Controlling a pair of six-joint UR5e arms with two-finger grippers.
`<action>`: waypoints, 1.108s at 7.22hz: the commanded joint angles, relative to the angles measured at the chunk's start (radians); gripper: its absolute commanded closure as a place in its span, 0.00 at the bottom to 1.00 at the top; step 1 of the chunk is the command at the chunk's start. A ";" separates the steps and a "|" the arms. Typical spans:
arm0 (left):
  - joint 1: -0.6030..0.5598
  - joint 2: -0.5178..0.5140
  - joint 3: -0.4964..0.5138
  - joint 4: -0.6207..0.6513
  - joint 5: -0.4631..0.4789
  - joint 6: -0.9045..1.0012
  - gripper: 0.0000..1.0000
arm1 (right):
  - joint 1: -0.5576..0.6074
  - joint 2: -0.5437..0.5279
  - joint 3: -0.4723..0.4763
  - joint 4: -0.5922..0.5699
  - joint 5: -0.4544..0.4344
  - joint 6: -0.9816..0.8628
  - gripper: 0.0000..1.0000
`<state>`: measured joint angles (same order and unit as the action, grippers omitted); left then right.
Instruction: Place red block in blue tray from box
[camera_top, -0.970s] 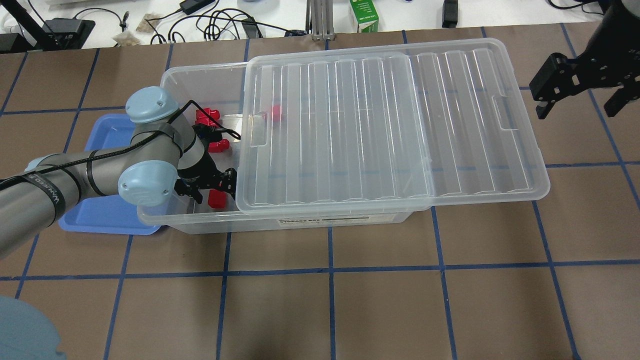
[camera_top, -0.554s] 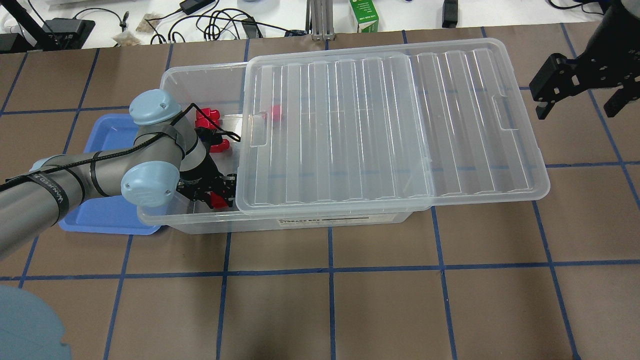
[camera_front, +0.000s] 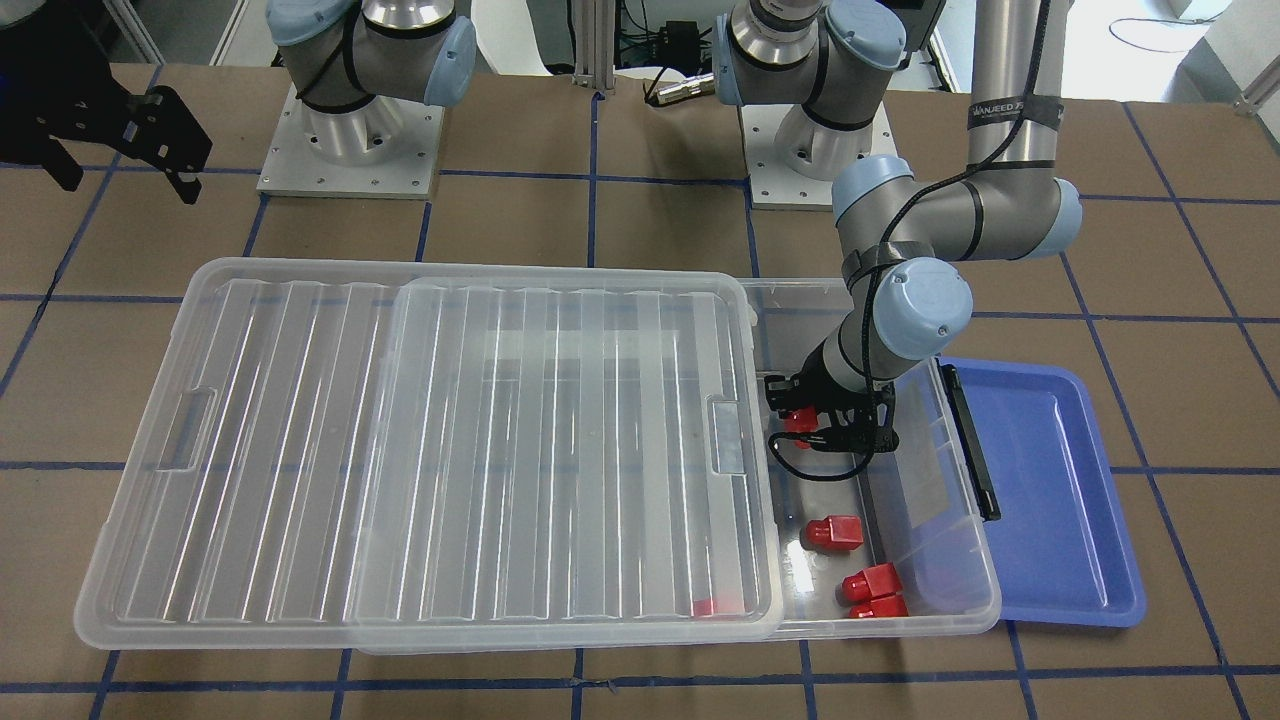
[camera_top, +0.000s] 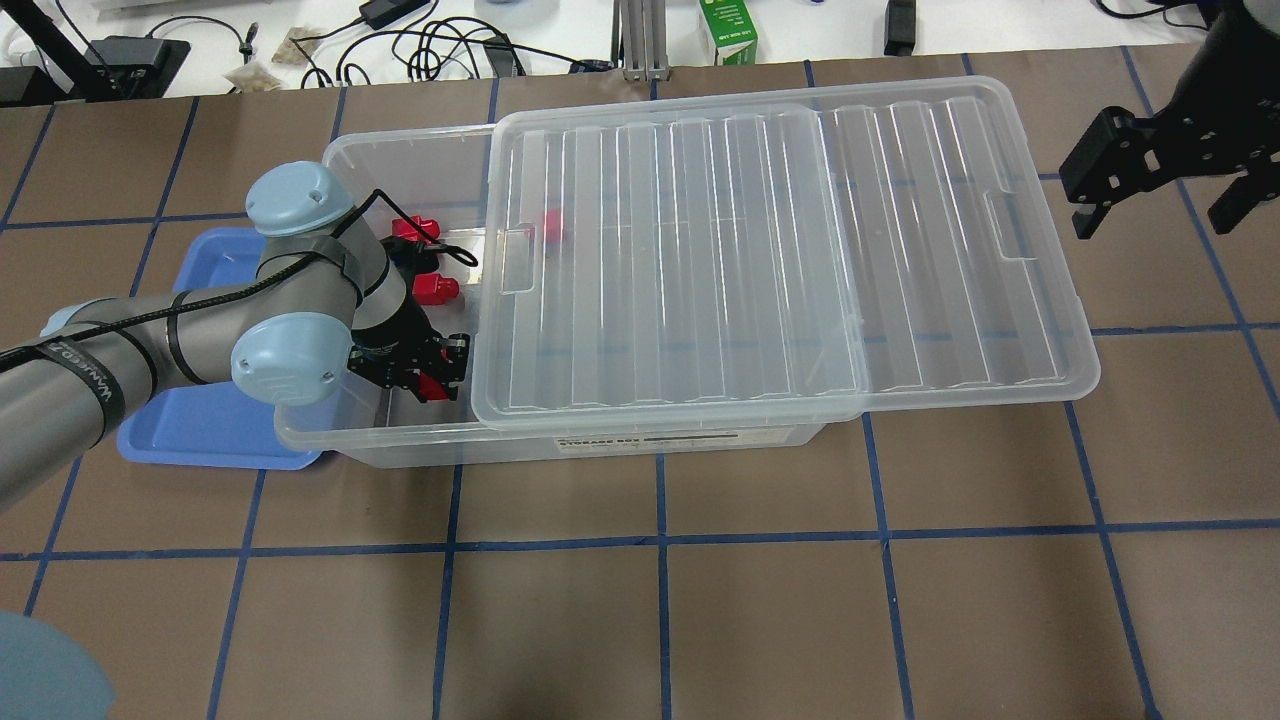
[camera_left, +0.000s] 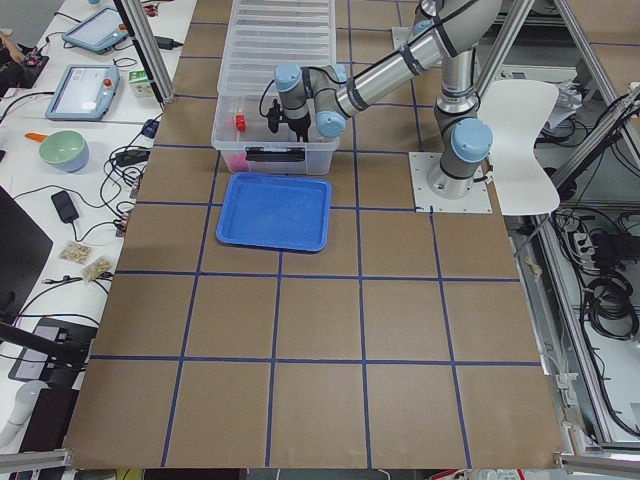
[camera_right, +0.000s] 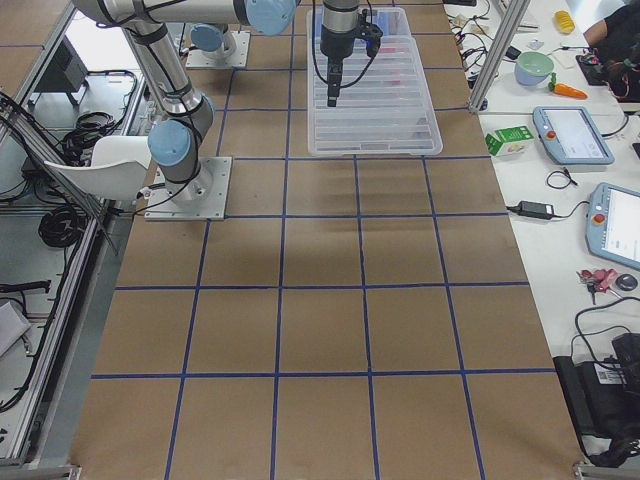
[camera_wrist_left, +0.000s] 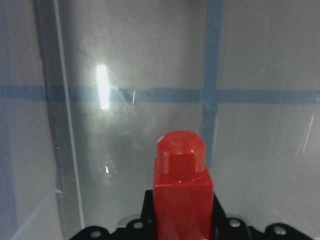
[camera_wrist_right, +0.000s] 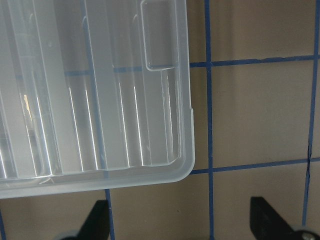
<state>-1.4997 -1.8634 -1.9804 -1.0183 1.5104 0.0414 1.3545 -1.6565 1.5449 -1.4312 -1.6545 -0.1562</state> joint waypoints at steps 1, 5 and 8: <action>-0.002 0.042 0.038 -0.098 -0.001 -0.006 0.95 | 0.000 0.000 0.000 0.000 0.001 0.000 0.00; -0.005 0.138 0.294 -0.489 0.004 -0.028 0.95 | 0.000 0.003 0.001 -0.006 -0.001 -0.002 0.00; 0.024 0.148 0.389 -0.569 0.096 -0.009 0.95 | -0.017 0.018 0.006 -0.008 -0.018 -0.022 0.00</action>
<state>-1.4918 -1.7185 -1.6255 -1.5599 1.5916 0.0233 1.3475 -1.6444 1.5481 -1.4382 -1.6665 -0.1724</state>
